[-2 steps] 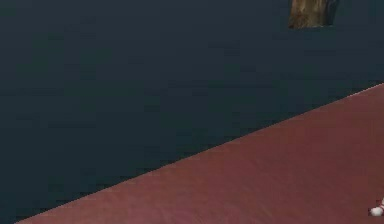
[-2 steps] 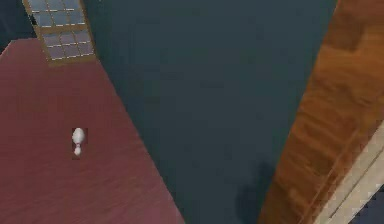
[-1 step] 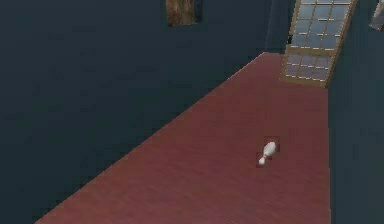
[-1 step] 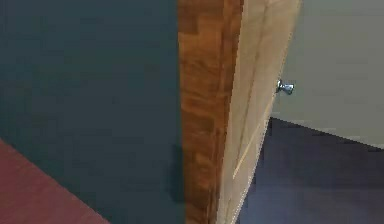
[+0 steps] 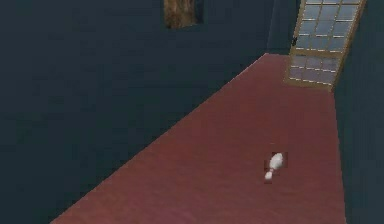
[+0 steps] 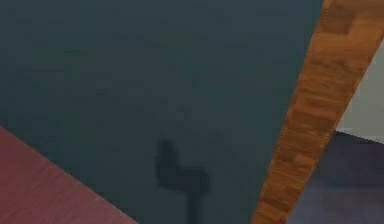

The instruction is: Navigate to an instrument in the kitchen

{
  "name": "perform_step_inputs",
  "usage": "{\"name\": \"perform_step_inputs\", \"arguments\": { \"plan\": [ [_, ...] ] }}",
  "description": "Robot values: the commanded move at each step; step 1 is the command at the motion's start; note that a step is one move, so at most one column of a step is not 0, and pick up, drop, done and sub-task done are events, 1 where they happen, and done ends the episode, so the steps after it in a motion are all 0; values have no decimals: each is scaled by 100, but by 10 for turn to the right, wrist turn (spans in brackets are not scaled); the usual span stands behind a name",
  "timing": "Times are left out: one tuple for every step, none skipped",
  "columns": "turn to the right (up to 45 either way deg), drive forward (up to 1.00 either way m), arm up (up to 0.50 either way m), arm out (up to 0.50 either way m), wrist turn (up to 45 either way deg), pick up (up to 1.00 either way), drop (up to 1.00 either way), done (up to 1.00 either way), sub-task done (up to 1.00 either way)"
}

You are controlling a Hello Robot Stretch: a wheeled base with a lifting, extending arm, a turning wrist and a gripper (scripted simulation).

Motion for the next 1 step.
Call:
{"name": "perform_step_inputs", "arguments": {
  "plan": [
    [90,0,0,0,0,0,0,0,0]
  ]
}}
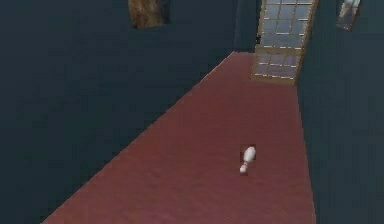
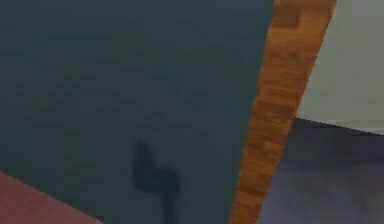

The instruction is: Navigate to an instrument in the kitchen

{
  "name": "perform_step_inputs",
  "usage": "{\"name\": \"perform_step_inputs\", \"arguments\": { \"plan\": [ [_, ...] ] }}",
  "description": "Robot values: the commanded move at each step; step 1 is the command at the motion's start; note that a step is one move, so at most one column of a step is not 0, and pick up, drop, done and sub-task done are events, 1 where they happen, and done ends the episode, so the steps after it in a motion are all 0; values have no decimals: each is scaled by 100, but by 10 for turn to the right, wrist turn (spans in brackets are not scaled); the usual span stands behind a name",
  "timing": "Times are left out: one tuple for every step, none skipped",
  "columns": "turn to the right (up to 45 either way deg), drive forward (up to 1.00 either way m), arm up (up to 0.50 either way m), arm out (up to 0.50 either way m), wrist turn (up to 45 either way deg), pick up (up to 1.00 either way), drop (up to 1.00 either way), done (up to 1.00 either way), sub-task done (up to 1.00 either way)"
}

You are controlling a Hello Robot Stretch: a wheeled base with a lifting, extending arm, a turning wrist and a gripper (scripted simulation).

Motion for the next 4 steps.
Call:
{"name": "perform_step_inputs", "arguments": {
  "plan": [
    [0,100,0,0,0,0,0,0,0],
    [30,0,0,0,0,0,0,0,0],
    [0,85,0,0,0,0,0,0,0],
    [150,0,0,0,0,0,0,0,0]
  ]
}}
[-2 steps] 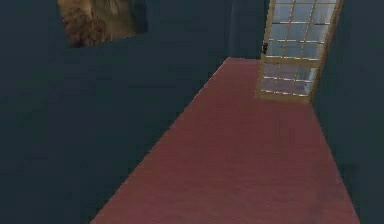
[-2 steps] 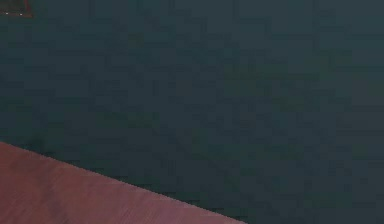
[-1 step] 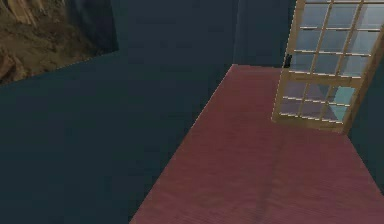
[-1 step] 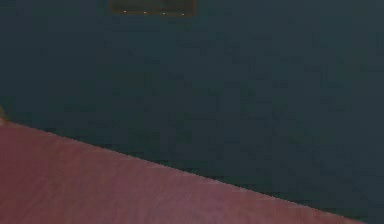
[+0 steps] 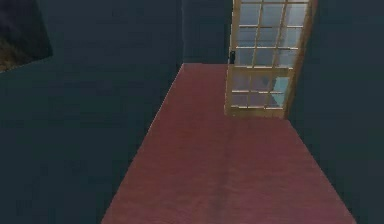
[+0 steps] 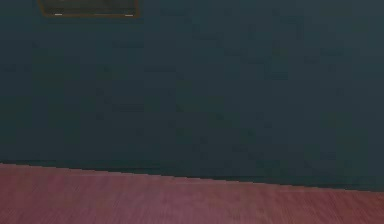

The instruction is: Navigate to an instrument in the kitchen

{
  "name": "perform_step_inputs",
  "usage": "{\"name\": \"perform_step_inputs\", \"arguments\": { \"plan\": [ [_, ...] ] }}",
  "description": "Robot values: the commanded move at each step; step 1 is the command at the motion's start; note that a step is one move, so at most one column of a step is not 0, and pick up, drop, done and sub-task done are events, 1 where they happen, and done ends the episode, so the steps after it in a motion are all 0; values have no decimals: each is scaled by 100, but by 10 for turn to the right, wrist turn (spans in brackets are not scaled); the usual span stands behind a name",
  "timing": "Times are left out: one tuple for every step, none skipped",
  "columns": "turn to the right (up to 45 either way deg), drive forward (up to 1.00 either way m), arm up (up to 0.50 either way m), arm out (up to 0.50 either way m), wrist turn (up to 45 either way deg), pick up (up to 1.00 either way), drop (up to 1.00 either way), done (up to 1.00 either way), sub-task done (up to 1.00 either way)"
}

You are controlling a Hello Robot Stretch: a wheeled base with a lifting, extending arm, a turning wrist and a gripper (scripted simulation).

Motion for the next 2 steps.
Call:
{"name": "perform_step_inputs", "arguments": {
  "plan": [
    [0,100,0,0,0,0,0,0,0],
    [30,0,0,0,0,0,0,0,0]
  ]
}}
